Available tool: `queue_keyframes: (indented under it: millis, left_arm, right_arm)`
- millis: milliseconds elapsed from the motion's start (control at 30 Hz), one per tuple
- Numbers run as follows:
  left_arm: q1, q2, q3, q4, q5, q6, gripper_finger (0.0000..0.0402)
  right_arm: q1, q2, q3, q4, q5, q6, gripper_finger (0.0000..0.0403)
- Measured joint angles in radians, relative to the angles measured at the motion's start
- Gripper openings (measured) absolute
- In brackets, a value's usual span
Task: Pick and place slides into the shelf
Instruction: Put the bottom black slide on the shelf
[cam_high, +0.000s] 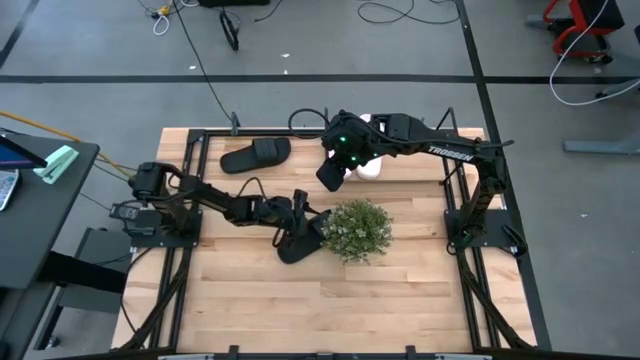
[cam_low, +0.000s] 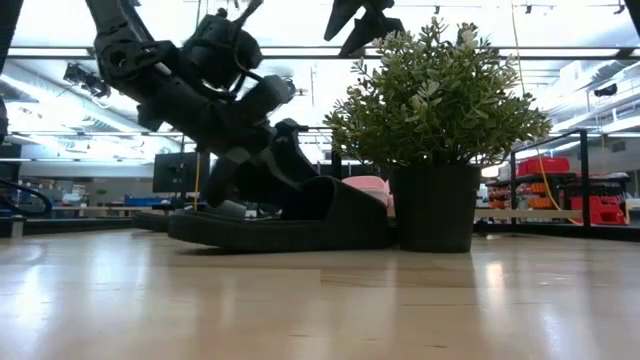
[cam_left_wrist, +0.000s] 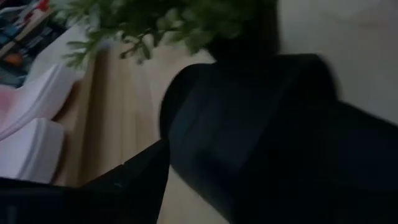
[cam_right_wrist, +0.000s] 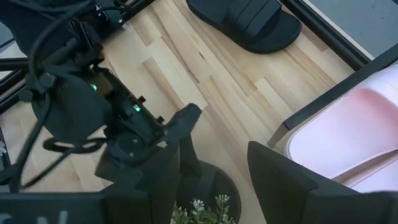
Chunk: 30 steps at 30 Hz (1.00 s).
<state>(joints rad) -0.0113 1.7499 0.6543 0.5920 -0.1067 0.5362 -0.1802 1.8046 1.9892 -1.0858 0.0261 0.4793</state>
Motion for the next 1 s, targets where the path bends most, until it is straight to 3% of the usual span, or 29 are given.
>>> queue_keyframes:
  millis: [167, 367, 600, 1000]
  left_arm:
    - [0.001, 0.018, 0.038, -0.04, -0.098, 0.001, 0.0188]
    - [0.002, 0.007, 0.052, -0.117, -0.156, 0.031, 0.0024]
    - [0.0, -0.053, 0.053, -0.273, -0.232, 0.014, 0.0014]
    - [0.004, -0.372, 0.048, -0.683, -0.367, -0.149, 0.0014]
  right_arm:
    - [0.0, 0.0, 0.0, 0.002, 0.007, 0.0, 0.0194]
    - [0.0, 0.0, 0.0, 0.002, 0.008, 0.0, 0.0194]
    - [0.0, 0.0, 0.0, 0.001, 0.008, 0.0, 0.0194]
    - [0.0, 0.0, 0.001, -0.022, 0.035, -0.008, 0.0194]
